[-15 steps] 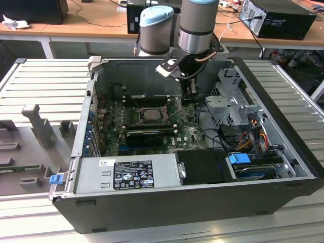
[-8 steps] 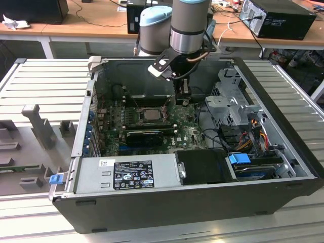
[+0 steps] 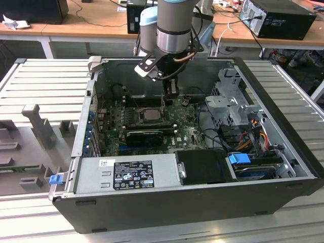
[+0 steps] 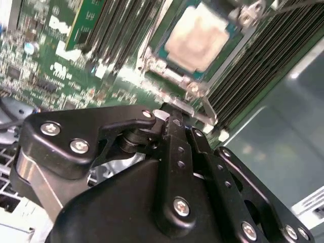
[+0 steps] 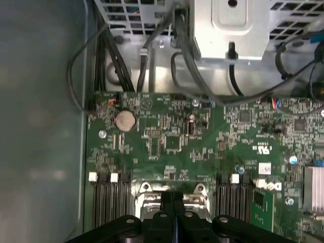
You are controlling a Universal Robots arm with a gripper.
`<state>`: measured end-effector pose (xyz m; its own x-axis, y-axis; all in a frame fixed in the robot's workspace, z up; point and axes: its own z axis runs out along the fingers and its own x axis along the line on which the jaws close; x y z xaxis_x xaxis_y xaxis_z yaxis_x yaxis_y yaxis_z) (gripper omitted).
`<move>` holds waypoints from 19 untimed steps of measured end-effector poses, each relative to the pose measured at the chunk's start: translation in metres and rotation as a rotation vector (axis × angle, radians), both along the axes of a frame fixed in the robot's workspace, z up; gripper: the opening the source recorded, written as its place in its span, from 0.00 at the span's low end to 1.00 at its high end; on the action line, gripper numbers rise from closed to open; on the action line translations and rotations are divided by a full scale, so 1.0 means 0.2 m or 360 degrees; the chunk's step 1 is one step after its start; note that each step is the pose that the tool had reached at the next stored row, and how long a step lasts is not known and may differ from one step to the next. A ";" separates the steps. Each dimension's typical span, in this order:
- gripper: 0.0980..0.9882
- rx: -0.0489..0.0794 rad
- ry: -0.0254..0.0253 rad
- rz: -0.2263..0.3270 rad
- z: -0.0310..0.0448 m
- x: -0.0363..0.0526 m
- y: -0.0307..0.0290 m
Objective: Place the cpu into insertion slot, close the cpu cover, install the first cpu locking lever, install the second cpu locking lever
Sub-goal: 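Close the cpu cover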
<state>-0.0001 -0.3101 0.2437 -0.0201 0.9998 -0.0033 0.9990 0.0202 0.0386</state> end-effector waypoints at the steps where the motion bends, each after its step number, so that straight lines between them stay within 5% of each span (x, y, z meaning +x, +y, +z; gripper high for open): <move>1: 0.01 0.0000 -0.00002 0.0000 -0.002 -0.011 0.000; 9: 0.01 0.0000 0.00000 0.0001 -0.084 -0.096 0.000; 19: 0.01 0.0004 0.00001 0.0002 -0.090 -0.164 0.000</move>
